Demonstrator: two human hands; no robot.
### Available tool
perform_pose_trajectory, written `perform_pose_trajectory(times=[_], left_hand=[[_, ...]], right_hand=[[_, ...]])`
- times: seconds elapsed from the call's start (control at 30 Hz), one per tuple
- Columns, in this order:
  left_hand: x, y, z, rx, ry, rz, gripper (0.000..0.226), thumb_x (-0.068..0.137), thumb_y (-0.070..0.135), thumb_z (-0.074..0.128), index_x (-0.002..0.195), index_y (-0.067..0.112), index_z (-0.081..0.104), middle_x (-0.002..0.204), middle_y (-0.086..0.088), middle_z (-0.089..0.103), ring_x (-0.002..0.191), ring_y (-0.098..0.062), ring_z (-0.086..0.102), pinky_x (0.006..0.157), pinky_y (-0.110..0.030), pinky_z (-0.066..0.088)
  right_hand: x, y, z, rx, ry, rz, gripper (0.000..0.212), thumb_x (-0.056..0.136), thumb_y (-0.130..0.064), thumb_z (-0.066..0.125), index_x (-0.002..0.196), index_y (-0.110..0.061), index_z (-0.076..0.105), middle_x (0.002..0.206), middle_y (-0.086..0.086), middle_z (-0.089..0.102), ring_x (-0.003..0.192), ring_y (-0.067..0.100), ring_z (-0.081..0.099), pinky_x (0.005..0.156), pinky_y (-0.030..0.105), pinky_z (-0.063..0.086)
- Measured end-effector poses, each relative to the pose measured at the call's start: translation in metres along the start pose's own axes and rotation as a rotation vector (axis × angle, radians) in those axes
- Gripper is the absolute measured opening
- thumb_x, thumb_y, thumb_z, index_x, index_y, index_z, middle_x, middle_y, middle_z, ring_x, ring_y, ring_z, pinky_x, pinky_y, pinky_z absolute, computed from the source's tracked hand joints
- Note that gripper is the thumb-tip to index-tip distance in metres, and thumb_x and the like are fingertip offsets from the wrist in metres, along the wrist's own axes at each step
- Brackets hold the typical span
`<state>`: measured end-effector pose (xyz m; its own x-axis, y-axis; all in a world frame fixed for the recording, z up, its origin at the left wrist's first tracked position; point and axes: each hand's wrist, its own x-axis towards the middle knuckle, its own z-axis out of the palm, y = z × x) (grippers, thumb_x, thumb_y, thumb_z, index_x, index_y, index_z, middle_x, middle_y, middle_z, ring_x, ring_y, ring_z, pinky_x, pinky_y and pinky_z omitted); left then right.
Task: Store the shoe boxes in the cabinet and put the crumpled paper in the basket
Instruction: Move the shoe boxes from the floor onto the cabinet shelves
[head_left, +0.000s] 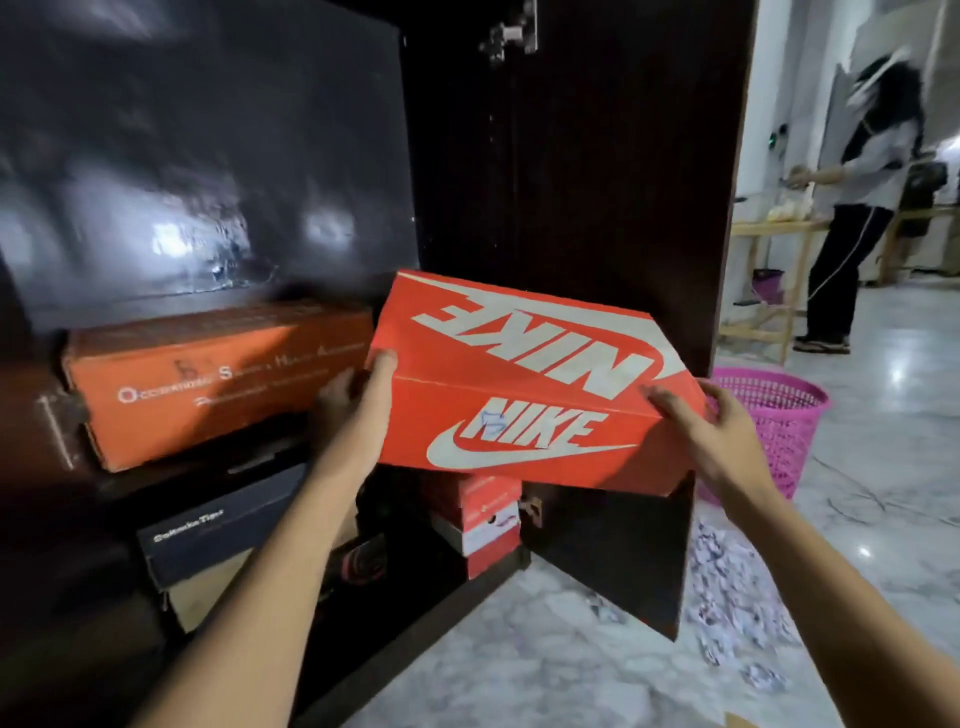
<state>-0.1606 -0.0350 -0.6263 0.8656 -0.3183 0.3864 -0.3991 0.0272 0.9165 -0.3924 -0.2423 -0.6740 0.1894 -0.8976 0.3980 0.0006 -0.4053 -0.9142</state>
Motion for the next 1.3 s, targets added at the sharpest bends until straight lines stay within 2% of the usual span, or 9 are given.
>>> perform_pose_trajectory(times=[0.13, 0.23, 0.4, 0.5, 0.73, 0.9, 1.0, 1.13, 1.3], left_hand=[[0.028, 0.03, -0.012, -0.037, 0.295, 0.051, 0.059, 0.075, 0.068, 0.047, 0.084, 0.013, 0.067, 0.086, -0.006, 0.07, 0.086, -0.029, 0.064, 0.076, -0.035, 0.05], [0.05, 0.046, -0.022, -0.083, 0.488, 0.031, 0.051, 0.08, 0.065, 0.048, 0.09, 0.019, 0.067, 0.1, -0.005, 0.071, 0.093, -0.03, 0.063, 0.086, -0.035, 0.051], [0.091, 0.057, -0.055, -0.102, 0.687, -0.03, 0.052, 0.084, 0.059, 0.05, 0.104, 0.016, 0.071, 0.114, -0.008, 0.07, 0.106, -0.03, 0.063, 0.079, -0.025, 0.041], [0.115, 0.054, -0.086, -0.076, 0.807, -0.098, 0.067, 0.079, 0.065, 0.047, 0.104, 0.007, 0.071, 0.113, -0.016, 0.07, 0.108, -0.036, 0.063, 0.09, -0.036, 0.051], [0.132, 0.042, -0.116, 0.115, 0.983, -0.051, 0.062, 0.089, 0.054, 0.05, 0.123, 0.003, 0.056, 0.128, -0.022, 0.059, 0.12, -0.042, 0.052, 0.098, -0.044, 0.041], [0.125, -0.003, -0.084, 0.504, 0.95, 0.302, 0.081, 0.09, 0.048, 0.055, 0.15, 0.004, 0.025, 0.154, -0.026, 0.023, 0.14, -0.046, 0.022, 0.117, -0.051, 0.015], [0.137, -0.018, -0.077, 0.661, 0.848, 0.395, 0.078, 0.089, 0.047, 0.054, 0.154, 0.018, 0.022, 0.16, -0.025, 0.005, 0.147, -0.042, 0.005, 0.119, -0.055, 0.006], [0.163, -0.03, -0.08, 0.637, 0.786, 0.271, 0.081, 0.08, 0.049, 0.053, 0.153, 0.027, 0.024, 0.162, -0.02, -0.001, 0.149, -0.037, -0.002, 0.118, -0.054, 0.004], [0.192, -0.03, -0.105, 0.688, 0.668, 0.014, 0.078, 0.087, 0.045, 0.058, 0.154, 0.03, 0.021, 0.163, -0.014, -0.006, 0.149, -0.037, 0.0, 0.118, -0.047, 0.011]], right_hand=[[0.03, -0.044, 0.04, 0.052, -0.001, -0.07, 0.069, 0.078, -0.055, 0.073, 0.131, -0.018, 0.052, 0.121, -0.001, 0.058, 0.102, 0.014, 0.06, 0.08, 0.028, 0.048], [0.045, -0.068, 0.074, 0.128, -0.08, -0.072, 0.072, 0.074, -0.06, 0.075, 0.128, -0.019, 0.052, 0.119, 0.0, 0.061, 0.099, 0.013, 0.063, 0.085, 0.033, 0.053], [0.063, -0.107, 0.127, 0.254, -0.327, -0.097, 0.067, 0.078, -0.049, 0.076, 0.131, -0.02, 0.047, 0.111, -0.006, 0.061, 0.095, 0.007, 0.065, 0.075, 0.023, 0.055], [0.073, -0.126, 0.165, 0.294, -0.525, -0.149, 0.06, 0.078, -0.038, 0.078, 0.128, -0.022, 0.05, 0.111, -0.008, 0.065, 0.095, 0.004, 0.066, 0.067, 0.013, 0.054], [0.083, -0.131, 0.256, 0.291, -0.609, -0.155, 0.061, 0.078, -0.04, 0.08, 0.128, -0.017, 0.056, 0.117, 0.001, 0.067, 0.101, 0.014, 0.066, 0.097, 0.035, 0.052], [0.078, -0.121, 0.295, 0.267, -0.428, -0.162, 0.076, 0.069, -0.065, 0.072, 0.131, -0.027, 0.051, 0.12, -0.005, 0.062, 0.11, 0.016, 0.061, 0.103, 0.043, 0.048], [0.072, -0.119, 0.314, 0.168, -0.38, -0.235, 0.066, 0.082, -0.06, 0.064, 0.135, -0.022, 0.048, 0.127, 0.0, 0.042, 0.118, 0.019, 0.047, 0.107, 0.038, 0.041], [0.071, -0.132, 0.338, -0.105, -0.409, -0.3, 0.058, 0.1, -0.038, 0.048, 0.148, -0.012, 0.031, 0.14, 0.015, 0.025, 0.128, 0.032, 0.028, 0.11, 0.039, 0.035], [0.076, -0.142, 0.361, -0.174, -0.676, -0.294, 0.07, 0.097, -0.03, 0.053, 0.155, -0.016, 0.015, 0.147, 0.012, 0.026, 0.135, 0.03, 0.033, 0.116, 0.042, 0.029]])
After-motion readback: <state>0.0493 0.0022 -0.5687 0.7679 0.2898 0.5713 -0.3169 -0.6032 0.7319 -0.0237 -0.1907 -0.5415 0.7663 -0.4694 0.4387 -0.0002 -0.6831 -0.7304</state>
